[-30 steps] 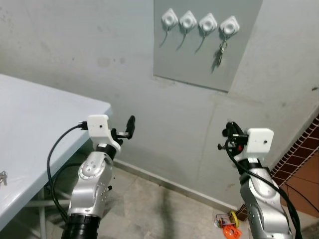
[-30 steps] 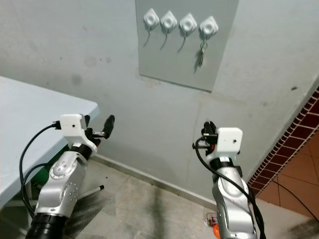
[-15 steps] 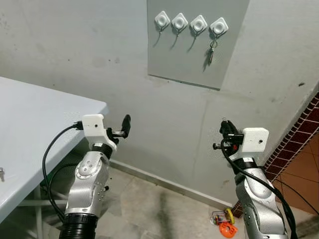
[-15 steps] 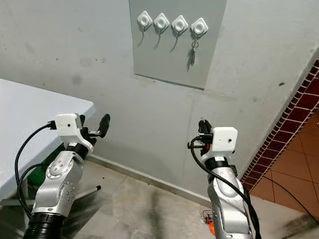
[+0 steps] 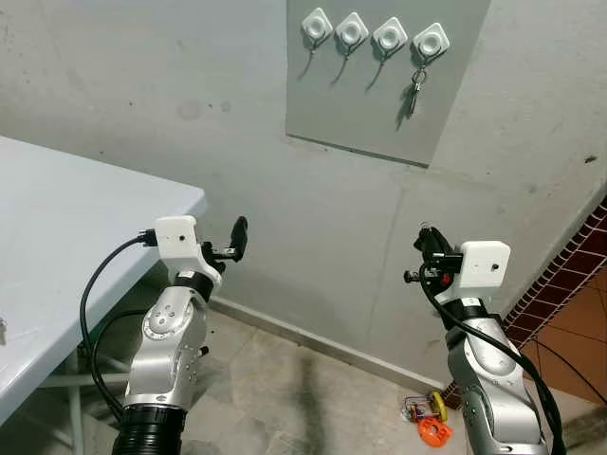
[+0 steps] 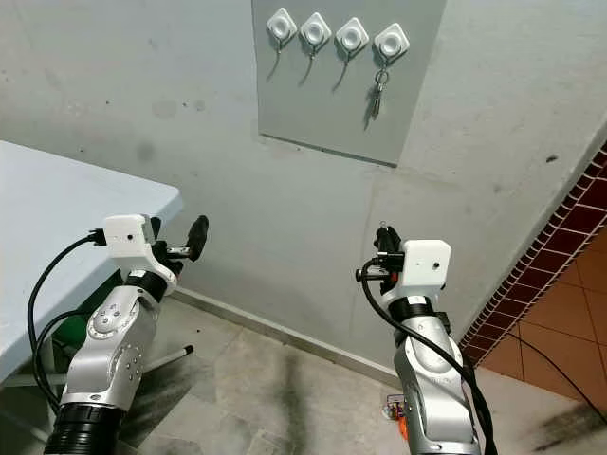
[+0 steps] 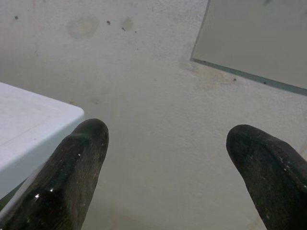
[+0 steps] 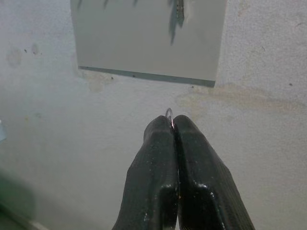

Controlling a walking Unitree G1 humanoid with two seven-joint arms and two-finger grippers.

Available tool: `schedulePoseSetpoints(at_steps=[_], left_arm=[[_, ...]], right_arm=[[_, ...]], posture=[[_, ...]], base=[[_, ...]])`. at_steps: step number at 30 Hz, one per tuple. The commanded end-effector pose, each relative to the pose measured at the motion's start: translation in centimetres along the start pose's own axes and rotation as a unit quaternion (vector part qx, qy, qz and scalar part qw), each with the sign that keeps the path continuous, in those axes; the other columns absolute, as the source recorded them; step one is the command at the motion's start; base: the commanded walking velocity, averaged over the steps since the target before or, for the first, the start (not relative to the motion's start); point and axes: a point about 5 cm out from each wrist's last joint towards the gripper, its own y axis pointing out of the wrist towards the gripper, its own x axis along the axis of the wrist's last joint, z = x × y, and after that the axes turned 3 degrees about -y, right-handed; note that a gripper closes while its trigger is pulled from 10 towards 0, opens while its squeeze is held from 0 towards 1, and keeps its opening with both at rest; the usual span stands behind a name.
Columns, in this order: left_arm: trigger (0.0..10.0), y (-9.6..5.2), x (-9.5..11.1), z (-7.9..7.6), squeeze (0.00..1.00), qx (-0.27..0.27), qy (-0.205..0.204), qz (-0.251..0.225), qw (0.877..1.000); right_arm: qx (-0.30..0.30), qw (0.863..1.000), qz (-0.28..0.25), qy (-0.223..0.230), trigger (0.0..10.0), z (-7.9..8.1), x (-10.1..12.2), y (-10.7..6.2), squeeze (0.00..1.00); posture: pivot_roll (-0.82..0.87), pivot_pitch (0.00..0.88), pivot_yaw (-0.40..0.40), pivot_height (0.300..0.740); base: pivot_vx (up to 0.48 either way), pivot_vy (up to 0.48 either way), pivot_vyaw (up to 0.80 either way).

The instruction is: Hang keys on a hook

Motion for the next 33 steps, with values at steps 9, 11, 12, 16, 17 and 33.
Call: schedulePoseSetpoints(at_steps=[9,11,12,16,17,33], left_arm=[[10.0,0.1,0.39,-0.02,0.0,0.003,0.007,-0.005,1.0],[10.0,0.09,0.4,-0.03,0.0,0.002,0.008,-0.005,1.0],[10.0,0.06,0.41,-0.04,0.0,0.001,0.01,-0.006,1.0],[10.0,0.0,0.44,-0.14,0.0,-0.014,0.008,-0.005,1.0],[10.0,-0.04,0.48,-0.2,0.0,-0.02,0.007,-0.007,1.0],[10.0,-0.11,0.66,-0.47,0.0,-0.035,0.003,-0.015,0.999]], right_arm=[[0.003,1.0,-0.009,0.001,10.0,-0.07,0.5,0.14,0.0],[0.003,1.0,-0.009,0.001,10.0,-0.07,0.5,0.16,0.0],[0.003,1.0,-0.009,0.001,10.0,-0.07,0.5,0.17,0.0],[0.003,1.0,-0.009,0.001,10.0,-0.08,0.51,0.19,0.0],[0.003,1.0,-0.009,0.002,10.0,-0.07,0.51,0.19,0.0],[0.007,1.0,-0.013,0.009,10.0,0.11,0.61,0.06,0.0]], posture=[[-0.02,0.0,0.003,0.732],[-0.02,0.0,0.003,0.732],[-0.02,0.0,0.003,0.732],[-0.02,0.0,0.003,0.732],[-0.02,0.0,0.003,0.732],[-0.02,0.0,0.004,0.732]], base=[[0.0,0.0,0.0],[0.0,0.0,0.0],[0.0,0.0,0.0],[0.0,0.0,0.0],[0.0,0.0,0.0],[0.216,0.0,0.0]])
